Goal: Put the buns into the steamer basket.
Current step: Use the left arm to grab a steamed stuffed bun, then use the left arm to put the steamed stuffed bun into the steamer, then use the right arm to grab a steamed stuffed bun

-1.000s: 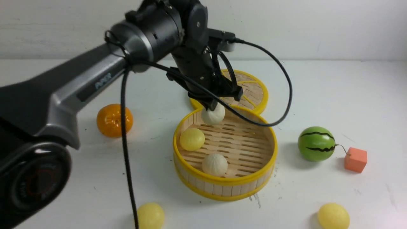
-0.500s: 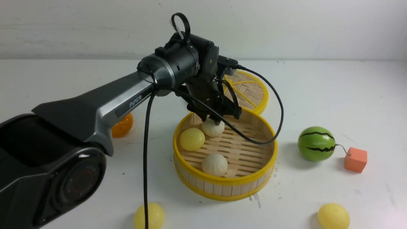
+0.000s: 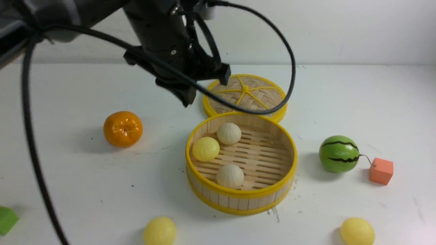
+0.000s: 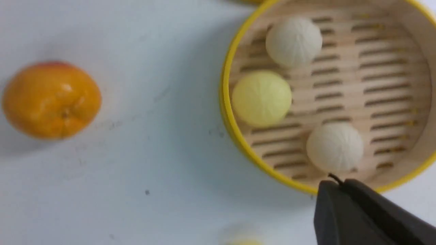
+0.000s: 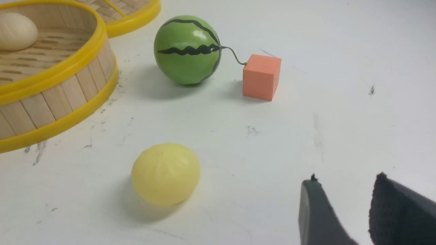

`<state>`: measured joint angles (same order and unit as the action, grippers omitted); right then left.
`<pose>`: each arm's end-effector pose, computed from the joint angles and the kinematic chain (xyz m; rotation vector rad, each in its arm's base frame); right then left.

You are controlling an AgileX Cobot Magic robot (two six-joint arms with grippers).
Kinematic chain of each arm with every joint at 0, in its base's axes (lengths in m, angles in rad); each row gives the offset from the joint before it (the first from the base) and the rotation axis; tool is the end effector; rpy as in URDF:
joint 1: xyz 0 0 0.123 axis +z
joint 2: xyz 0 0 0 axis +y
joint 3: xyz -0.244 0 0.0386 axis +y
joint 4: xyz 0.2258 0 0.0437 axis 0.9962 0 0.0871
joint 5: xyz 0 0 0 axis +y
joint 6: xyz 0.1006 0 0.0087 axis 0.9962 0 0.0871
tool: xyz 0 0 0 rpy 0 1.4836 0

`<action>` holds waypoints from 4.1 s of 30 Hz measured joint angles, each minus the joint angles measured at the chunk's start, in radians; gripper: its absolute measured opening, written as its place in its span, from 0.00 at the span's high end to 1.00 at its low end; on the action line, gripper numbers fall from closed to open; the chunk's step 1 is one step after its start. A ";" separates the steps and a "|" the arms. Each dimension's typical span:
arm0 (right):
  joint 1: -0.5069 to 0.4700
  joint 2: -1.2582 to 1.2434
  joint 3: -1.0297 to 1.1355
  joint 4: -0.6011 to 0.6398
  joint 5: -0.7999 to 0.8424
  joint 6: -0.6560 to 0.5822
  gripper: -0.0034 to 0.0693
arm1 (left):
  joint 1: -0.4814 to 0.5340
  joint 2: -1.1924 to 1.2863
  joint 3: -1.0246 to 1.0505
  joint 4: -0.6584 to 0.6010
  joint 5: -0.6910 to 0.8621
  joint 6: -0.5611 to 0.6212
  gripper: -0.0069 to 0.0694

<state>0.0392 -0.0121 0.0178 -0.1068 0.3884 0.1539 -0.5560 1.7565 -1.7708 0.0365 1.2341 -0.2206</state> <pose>0.0779 -0.0010 0.1707 0.0426 1.8750 0.0270 0.2999 -0.1822 0.3112 0.4593 2.6773 -0.1823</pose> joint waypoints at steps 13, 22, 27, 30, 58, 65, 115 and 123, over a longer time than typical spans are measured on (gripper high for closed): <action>0.000 0.000 0.000 0.000 0.000 0.000 0.62 | 0.000 -0.146 0.654 -0.059 -0.283 -0.009 0.90; 0.000 0.000 0.000 0.000 0.000 0.000 0.62 | 0.000 -0.079 0.655 -0.054 -0.354 -0.009 0.66; 0.000 0.000 0.000 0.000 0.000 0.000 0.62 | 0.001 -0.072 0.658 -0.043 -0.371 -0.009 0.60; 0.000 0.000 0.000 0.000 0.000 0.000 0.62 | 0.004 -0.072 0.676 -0.036 -0.371 -0.009 0.59; 0.000 0.000 0.000 0.000 0.000 0.000 0.62 | 0.006 -0.009 0.735 -0.029 -0.530 0.010 0.62; 0.000 0.000 0.000 0.000 0.000 0.000 0.62 | 0.006 -0.046 0.734 -0.036 -0.474 0.010 0.89; 0.000 0.000 0.000 0.000 0.000 0.000 0.62 | -0.089 0.404 -0.364 -0.036 -0.012 0.138 0.38; 0.000 0.000 0.000 0.000 0.000 0.000 0.62 | -0.118 -0.082 -0.121 -0.049 -0.006 0.091 0.93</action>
<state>0.0392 -0.0121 0.0178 -0.1068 0.3884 0.1539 -0.6743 1.6740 -1.8920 -0.0126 1.2283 -0.1301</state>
